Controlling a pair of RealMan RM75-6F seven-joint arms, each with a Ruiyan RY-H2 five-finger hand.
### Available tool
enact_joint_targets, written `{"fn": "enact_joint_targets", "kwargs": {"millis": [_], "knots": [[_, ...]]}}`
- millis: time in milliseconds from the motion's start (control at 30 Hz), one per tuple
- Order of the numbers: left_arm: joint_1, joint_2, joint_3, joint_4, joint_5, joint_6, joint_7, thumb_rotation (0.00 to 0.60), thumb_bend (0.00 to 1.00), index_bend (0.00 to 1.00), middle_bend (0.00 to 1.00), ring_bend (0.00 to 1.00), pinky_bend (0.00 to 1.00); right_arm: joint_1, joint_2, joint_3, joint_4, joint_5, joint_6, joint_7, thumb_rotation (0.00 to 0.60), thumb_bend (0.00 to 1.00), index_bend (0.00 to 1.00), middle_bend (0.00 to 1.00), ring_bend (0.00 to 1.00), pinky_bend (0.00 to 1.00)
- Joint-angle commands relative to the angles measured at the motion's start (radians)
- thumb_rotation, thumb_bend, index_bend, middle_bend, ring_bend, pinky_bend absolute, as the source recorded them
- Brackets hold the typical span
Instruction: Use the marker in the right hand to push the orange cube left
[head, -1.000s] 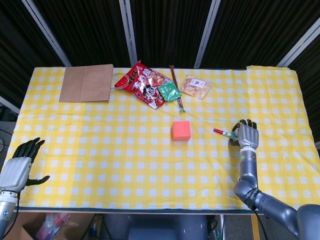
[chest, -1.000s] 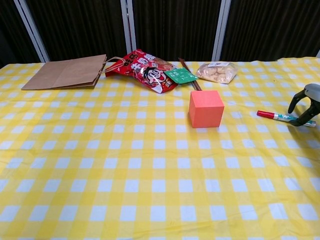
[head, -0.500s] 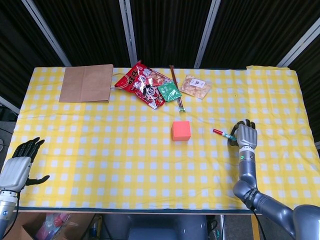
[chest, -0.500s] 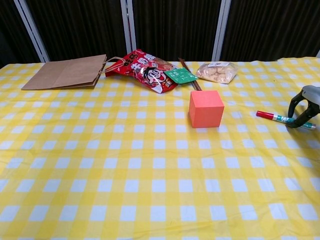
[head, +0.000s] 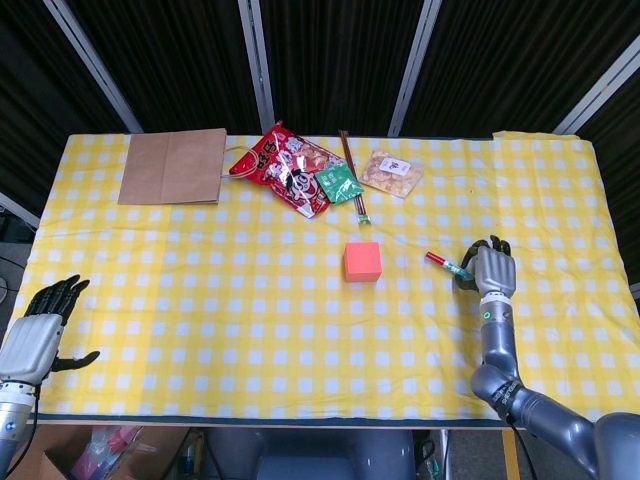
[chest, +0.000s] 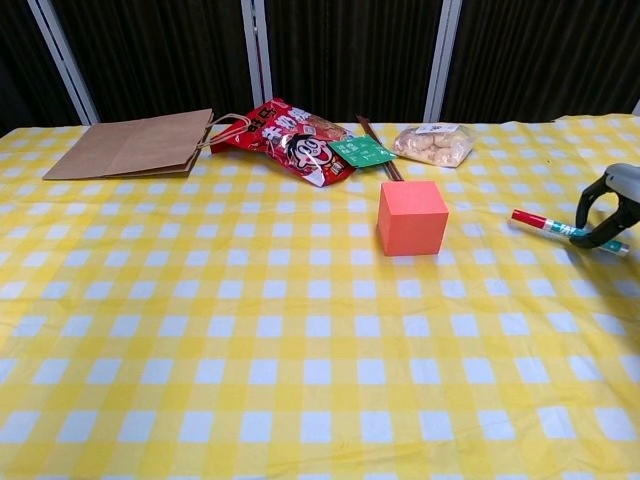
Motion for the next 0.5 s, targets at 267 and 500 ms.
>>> {"fn": "enact_joint_targets", "kwargs": {"millis": [267, 500], "knots": [[0.002, -0.002, -0.001, -0.002, -0.001, 0.004, -0.001, 0.600, 0.02, 0.00, 0.00, 0.00, 0.00, -0.027, 0.084, -0.004, -0.066, -0.103, 0.007, 0.081, 0.600, 0.52, 0.69, 0.27, 0.06, 0.06], [0.001, -0.002, 0.000, -0.003, -0.002, 0.003, 0.001, 0.600, 0.02, 0.00, 0.00, 0.00, 0.00, -0.045, 0.150, -0.034, -0.055, -0.262, -0.033, 0.236, 0.600, 0.52, 0.69, 0.28, 0.06, 0.06]]}}
